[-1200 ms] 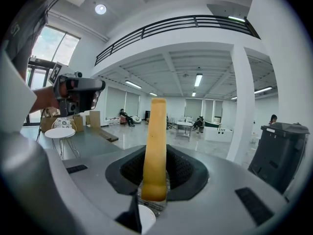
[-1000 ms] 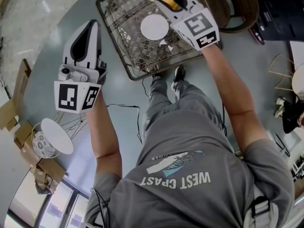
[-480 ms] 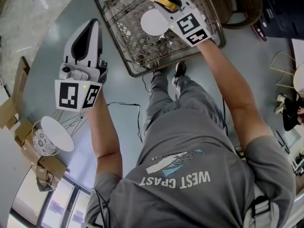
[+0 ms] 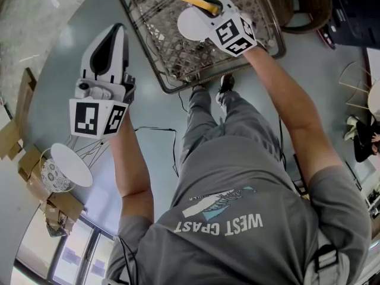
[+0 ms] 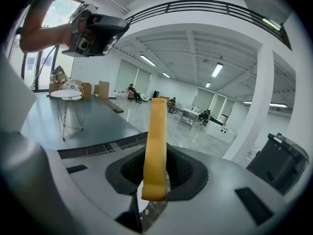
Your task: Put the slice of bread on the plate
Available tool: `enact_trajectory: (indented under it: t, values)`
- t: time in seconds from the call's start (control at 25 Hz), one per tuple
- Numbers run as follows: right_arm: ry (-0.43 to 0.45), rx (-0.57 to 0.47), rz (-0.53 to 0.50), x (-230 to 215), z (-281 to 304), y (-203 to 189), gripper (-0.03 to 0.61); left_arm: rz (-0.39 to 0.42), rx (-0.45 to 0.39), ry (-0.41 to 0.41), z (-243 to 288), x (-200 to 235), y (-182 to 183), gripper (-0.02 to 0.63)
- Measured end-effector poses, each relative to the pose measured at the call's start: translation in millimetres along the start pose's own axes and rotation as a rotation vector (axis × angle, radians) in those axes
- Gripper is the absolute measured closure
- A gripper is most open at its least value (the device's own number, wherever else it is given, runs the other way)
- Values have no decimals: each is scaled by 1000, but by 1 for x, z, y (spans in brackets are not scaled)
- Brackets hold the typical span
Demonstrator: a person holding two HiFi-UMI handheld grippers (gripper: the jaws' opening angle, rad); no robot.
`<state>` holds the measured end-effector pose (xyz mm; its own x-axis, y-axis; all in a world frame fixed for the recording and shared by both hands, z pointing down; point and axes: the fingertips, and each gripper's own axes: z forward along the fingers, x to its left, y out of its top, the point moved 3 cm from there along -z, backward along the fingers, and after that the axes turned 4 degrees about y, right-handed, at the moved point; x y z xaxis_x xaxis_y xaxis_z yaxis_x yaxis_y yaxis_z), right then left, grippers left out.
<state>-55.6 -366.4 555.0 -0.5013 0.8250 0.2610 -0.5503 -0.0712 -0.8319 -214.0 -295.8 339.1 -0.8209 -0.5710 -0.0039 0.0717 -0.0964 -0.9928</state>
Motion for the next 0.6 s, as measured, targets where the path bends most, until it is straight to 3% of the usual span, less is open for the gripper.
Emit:
enact_trajectory:
  t: [0.6]
  values:
    - [35,127,-169,34,38,-49,489,-21,33,2,-4,13,-18,606]
